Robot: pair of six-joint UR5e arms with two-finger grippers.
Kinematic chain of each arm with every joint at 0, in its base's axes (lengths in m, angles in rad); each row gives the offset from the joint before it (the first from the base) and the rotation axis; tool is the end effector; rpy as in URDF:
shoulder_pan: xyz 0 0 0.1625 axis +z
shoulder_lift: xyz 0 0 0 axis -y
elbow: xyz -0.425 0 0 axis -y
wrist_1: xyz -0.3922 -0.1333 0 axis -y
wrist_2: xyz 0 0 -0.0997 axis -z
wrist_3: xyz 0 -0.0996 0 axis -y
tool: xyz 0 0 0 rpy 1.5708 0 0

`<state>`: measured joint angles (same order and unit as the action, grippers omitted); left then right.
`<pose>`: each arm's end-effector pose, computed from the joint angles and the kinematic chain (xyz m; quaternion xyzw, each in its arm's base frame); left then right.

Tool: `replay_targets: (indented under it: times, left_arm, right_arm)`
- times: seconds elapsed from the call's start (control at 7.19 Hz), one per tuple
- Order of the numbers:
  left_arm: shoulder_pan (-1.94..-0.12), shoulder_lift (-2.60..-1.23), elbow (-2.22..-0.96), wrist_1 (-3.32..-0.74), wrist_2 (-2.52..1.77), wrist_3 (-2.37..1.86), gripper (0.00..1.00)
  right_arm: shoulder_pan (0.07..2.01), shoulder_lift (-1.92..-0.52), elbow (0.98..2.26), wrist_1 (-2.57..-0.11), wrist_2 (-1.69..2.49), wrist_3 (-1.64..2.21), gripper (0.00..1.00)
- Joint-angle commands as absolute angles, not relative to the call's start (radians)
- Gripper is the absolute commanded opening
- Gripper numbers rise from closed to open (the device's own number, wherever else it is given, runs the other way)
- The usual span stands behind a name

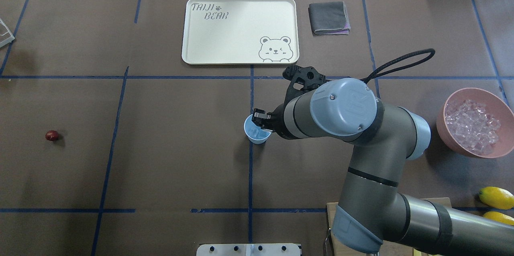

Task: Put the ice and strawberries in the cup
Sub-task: 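Carry the ice with the right gripper to the blue cup and release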

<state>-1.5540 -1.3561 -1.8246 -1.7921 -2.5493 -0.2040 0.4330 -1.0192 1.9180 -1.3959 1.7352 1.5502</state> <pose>-0.0437 -0.4128 0.5905 0.0626 0.4758 -0.0211 0.8771 -0.4963 -0.3583 0.1768 0.0459 -0.5125 0.1342 0.8469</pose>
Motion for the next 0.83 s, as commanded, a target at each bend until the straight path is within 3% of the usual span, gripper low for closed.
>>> replay_targets:
  times: [0.0,0.28,0.42,0.7]
  left_arm:
    - [-1.555,-1.356,-1.824,-1.792,-2.549,-0.204,1.00]
    - [-1.554,-1.356,-1.824,-1.792,-2.549,-0.204,1.00]
    - [-1.554,-1.356,-1.824,-1.793,-2.549,-0.204,1.00]
    - [-1.554,-1.356,-1.824,-1.793,-2.549,-0.206,1.00]
  right_arm:
    - [0.419,-0.971,1.866,-1.394,1.710,1.554,0.00]
    - [0.419,-0.956,1.822,-1.394,1.700,1.543,0.03]
    - [0.414,-0.959,1.818,-1.394,1.700,1.542,0.13]
    - [0.414,-0.957,1.816,-1.396,1.700,1.540,0.50]
